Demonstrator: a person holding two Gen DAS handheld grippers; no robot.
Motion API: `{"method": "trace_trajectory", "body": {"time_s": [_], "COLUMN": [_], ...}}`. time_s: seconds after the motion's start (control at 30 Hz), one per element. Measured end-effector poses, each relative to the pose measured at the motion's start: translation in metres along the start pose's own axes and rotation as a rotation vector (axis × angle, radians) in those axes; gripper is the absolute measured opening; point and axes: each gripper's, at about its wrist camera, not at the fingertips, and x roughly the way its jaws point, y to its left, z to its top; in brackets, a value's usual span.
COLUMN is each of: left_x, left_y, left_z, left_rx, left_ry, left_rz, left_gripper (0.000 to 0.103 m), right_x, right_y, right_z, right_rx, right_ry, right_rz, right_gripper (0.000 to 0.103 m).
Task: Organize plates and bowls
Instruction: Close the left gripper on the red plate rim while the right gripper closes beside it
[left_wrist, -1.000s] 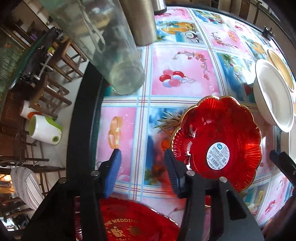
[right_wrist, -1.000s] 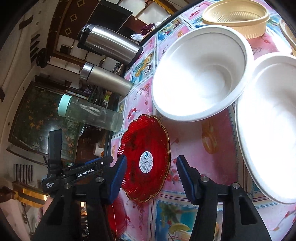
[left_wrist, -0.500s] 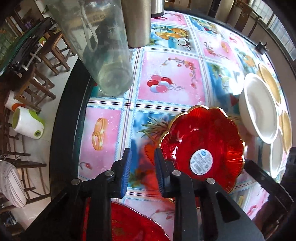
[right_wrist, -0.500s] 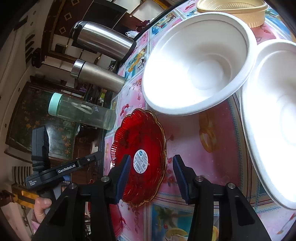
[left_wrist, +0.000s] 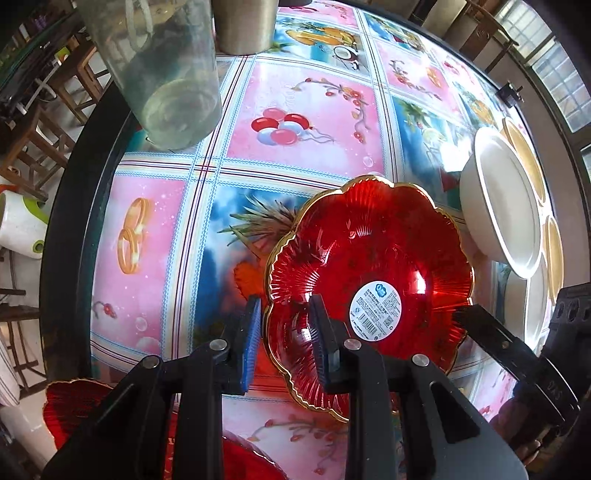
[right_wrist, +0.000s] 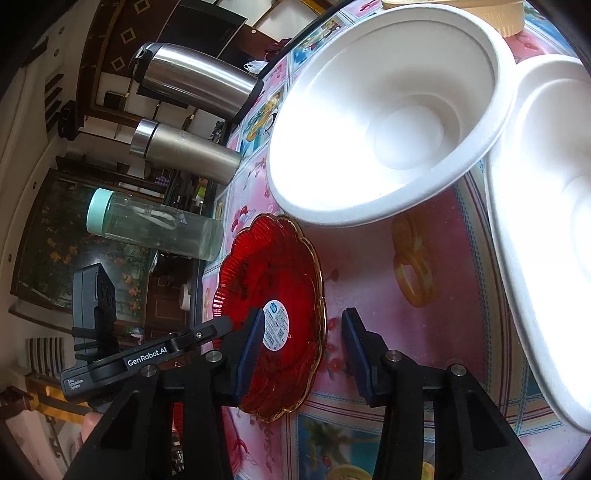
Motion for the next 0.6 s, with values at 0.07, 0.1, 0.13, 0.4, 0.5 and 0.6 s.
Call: {"method": "trace_trajectory", "body": {"time_s": [0.07,0.1,0.13,0.4,0.5,0.6], "left_x": [-0.002,-0.003,-0.003,0.001,0.0,-0.004], "left_y": [0.004,0.005,0.006,0.011,0.011,0.012], "left_z": [-0.005,-0.006,-0.008,-0.016,-0.02,-0.026], "left_rx": [-0.007,-0.009,-0.009,-0.055,-0.071,-0.083], "left_ry": [-0.004,-0.005,-0.004,-0.013,-0.034,-0.066], "left_rz": [-0.014,-0.02,-0.025,-0.064,-0.061,-0.05], "left_gripper": [0.023,0.023,0.021,0.011,0.011,0.01], "right_x": [0.001,0.002,0.004,0.003,0.003,0.004], "right_y": [0.0,0.0,0.0,0.0,0.004,0.003], "right_z": [0.0,-0.001,-0.001,-0.002,-0.005,-0.005], "right_rx": [-0.006,-0.011,-0.012,-0.03,-0.056,-0.062], "right_ry": [0.002,0.007,0.012,-0.02,-0.032,-0.033], "right_rz": [-0.011,-0.017,-0.023,-0.097,-0.117,-0.115], "right_gripper": [0.037,0.033,0.029,0.007,0.007,0.007]}}
